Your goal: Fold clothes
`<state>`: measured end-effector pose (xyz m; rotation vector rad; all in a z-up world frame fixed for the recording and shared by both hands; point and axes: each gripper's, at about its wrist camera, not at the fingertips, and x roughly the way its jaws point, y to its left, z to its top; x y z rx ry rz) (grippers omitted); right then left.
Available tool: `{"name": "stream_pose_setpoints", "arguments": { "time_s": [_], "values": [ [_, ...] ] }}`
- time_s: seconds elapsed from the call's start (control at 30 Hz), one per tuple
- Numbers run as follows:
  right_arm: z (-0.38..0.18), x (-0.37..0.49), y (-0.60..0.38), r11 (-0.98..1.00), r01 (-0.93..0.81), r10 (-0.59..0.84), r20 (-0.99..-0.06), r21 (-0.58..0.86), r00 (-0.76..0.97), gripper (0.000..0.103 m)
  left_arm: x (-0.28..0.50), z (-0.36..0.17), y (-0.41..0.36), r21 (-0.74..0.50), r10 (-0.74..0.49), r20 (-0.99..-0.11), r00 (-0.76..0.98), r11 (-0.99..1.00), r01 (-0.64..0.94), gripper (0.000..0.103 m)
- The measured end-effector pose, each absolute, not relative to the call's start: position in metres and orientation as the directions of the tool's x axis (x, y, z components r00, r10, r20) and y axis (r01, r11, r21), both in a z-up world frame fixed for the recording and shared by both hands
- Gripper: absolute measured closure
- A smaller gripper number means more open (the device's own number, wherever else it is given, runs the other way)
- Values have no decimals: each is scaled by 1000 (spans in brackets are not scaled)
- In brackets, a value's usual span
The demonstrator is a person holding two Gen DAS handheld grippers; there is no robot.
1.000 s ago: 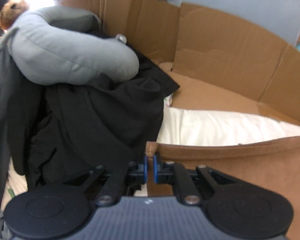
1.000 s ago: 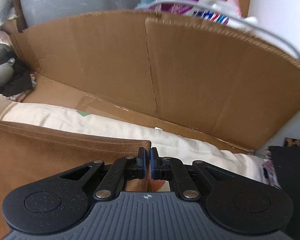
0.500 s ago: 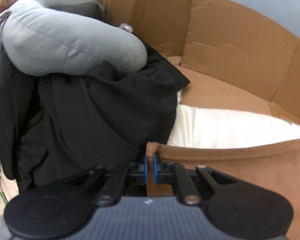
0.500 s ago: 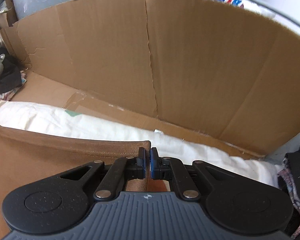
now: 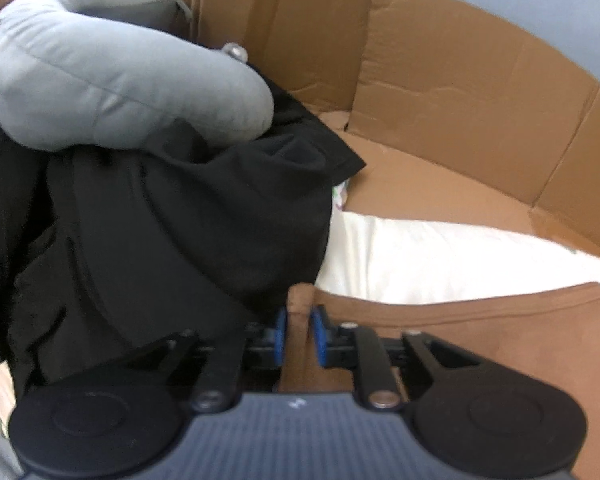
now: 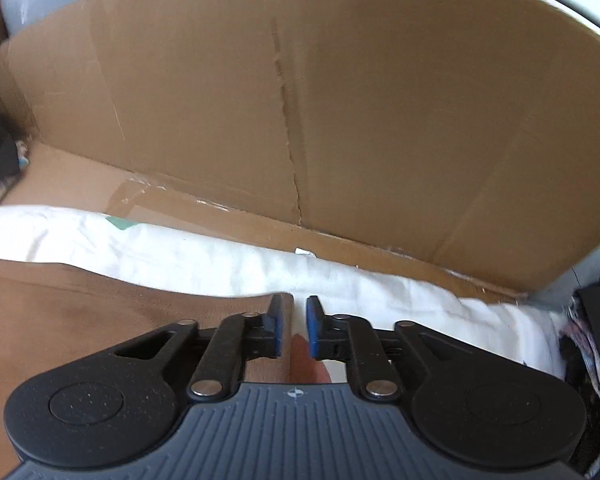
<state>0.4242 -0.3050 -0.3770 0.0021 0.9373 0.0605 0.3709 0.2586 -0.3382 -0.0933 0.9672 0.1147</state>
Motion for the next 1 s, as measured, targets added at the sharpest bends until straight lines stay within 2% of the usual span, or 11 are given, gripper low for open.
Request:
{"name": "stream_pose_setpoints", "arguments": {
  "time_s": [0.03, 0.07, 0.27, 0.47, 0.57, 1.0],
  "values": [
    [-373, 419, -309, 997, -56, 71, -802, 47, 593, 73, 365, -335, 260, -36, 51, -826, 561, 989, -144, 62],
    [-370, 413, -313, 995, -64, 95, -799, 70, 594, 71, 360, -332, 262, -45, 46, -827, 560, 988, -148, 60],
    [-347, 369, -331, 992, -66, 127, -798, 110, 589, 70, 317, -306, 266, -64, 49, -833, 552, 981, -183, 53],
    [-321, 322, -344, 987, -32, 143, -793, 154, 592, 68, 279, -274, 257, -83, 28, -835, 549, 981, -177, 38],
    [-310, 299, -348, 985, -16, 147, -794, 170, 590, 67, 258, -263, 253, -146, -25, -840, 542, 972, -182, 37],
    [-291, 222, -357, 954, 122, 151, -792, 273, 591, 65, 200, -245, 241, -149, -8, -850, 527, 963, -225, 37]
  ]
}}
